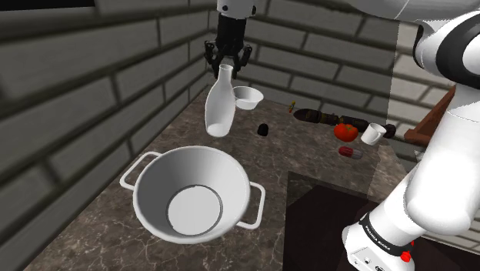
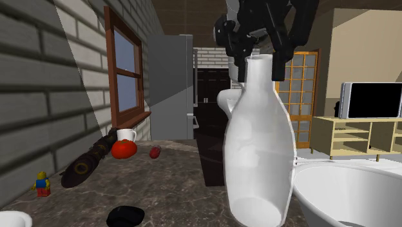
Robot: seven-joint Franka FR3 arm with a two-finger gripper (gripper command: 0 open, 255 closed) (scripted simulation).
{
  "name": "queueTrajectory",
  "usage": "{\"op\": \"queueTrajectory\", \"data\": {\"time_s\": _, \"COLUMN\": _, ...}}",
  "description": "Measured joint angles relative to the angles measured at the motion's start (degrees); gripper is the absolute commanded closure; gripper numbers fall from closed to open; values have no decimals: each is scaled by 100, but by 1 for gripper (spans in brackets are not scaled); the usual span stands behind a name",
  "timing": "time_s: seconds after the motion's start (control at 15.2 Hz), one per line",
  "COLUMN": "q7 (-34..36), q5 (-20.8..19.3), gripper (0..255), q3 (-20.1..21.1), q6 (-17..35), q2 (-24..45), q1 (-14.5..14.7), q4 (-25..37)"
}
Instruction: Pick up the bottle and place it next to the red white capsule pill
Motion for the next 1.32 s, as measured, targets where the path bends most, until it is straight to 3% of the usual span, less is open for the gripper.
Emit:
{"op": "queueTrajectory", "data": {"time_s": 0.73, "q7": -1343, "q5": 543, "gripper": 255, "q3": -518, "q6": -194, "q2": -1615, "q1": -855, "q4": -1334}}
{"op": "queueTrajectory", "data": {"time_s": 1.32, "q7": -2513, "q5": 656, "gripper": 255, "q3": -1177, "q6": -698, "q2": -2446, "q1": -1364, "q4": -1654}}
